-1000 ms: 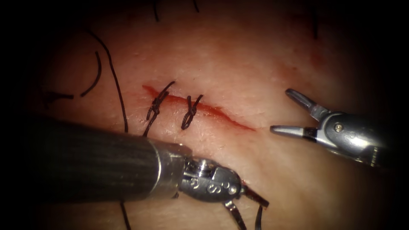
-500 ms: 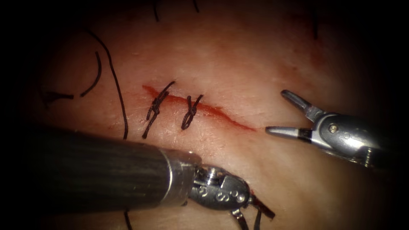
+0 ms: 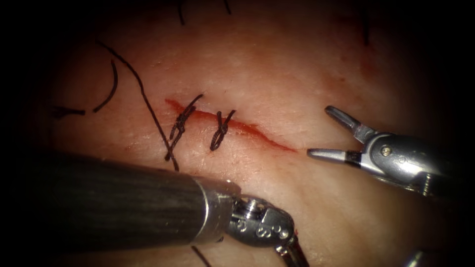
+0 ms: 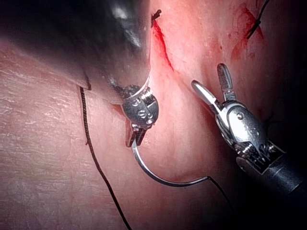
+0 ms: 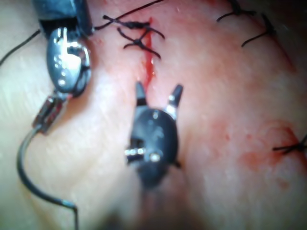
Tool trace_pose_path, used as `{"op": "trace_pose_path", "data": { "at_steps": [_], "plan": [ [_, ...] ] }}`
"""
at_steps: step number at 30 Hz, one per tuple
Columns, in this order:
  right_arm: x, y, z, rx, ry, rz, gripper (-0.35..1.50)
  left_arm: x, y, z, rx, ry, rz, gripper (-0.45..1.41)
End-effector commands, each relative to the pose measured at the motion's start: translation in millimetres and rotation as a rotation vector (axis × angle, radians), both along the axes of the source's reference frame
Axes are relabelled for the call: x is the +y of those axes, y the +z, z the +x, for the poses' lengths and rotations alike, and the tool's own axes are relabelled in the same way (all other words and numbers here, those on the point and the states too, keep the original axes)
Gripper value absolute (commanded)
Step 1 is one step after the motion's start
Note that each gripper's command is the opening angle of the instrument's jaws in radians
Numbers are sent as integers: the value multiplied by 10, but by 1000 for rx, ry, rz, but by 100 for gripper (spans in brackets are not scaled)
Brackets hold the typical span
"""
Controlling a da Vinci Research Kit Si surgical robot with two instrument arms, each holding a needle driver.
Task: Wound Closure
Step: Pick up the needle using the left gripper, then transfer the needle to the right gripper
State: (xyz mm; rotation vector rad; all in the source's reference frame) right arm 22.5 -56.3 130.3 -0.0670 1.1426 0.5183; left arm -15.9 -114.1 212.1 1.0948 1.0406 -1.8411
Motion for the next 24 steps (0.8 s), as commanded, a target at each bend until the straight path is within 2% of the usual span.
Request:
{"op": "trace_pose_path", "data": {
  "at_steps": [1,10,16,19,24],
  "plan": [
    [-1,5,5,3,-1,1,136,-1,2,-2,-4,-11,-13,-45],
    [-1,4,2,12,5,3,136,63,-24,13,13,-129,-109,-45],
    [0,3,-1,20,12,1,135,126,-39,26,61,-271,-175,-45],
    [2,-2,-3,29,18,1,133,156,-40,46,115,-334,-186,-45],
    [19,-23,-12,63,74,0,133,171,-28,76,193,-400,-182,-45]
  ]
}}
